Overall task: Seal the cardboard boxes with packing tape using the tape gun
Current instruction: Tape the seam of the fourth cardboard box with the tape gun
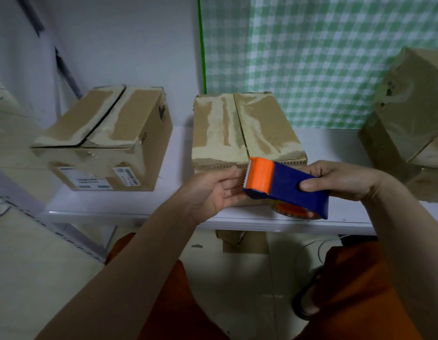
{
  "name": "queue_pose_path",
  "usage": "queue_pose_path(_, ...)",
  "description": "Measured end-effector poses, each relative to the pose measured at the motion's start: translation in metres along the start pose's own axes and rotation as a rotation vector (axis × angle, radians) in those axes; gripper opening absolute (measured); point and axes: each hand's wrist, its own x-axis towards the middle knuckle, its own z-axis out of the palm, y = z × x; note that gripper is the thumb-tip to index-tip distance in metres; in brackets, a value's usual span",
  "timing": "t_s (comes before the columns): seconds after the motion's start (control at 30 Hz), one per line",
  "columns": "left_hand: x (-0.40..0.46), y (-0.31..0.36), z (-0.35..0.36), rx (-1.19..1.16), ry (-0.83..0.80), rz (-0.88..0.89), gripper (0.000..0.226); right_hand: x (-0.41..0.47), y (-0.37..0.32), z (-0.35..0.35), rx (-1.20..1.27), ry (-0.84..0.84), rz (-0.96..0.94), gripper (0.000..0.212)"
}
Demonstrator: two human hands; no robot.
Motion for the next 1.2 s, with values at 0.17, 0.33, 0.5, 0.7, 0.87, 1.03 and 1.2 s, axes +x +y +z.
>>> queue_pose_path(0.17,0.003,-0.010,-0.005,-0.070,0.038,-0.001,0.015,0.009,0.000,0.004,0.006,-0.035,0.005,0.037)
queue_pose_path(0.33,0.001,-0.011,-0.010,0.027,0.151,0.091,0.012,0.016,-0.003,0.007,-0.072,0.001,0.048,0.044)
queue_pose_path(0.5,0.002,-0.014,-0.017,0.315,0.466,0.281,0.016,0.031,-0.021,0.019,-0.178,0.089,0.053,0.033)
queue_pose_path(0.7,-0.004,-0.012,-0.032,0.458,0.769,0.517,0.011,0.037,-0.044,0.018,-0.390,0.128,0.092,0.048)
queue_pose_path(0.87,-0.003,-0.001,-0.044,0.479,0.879,0.602,0.014,0.032,-0.063,0.010,-0.481,0.217,0.134,0.057)
queue_pose_path(1.03,0.004,0.001,-0.046,0.504,0.910,0.608,0.022,0.044,-0.084,0.012,-0.588,0.331,0.190,0.069)
queue_pose_path(1.2,0.013,-0.003,-0.047,0.539,0.971,0.630,0.026,0.056,-0.094,0.019,-0.647,0.390,0.245,0.065)
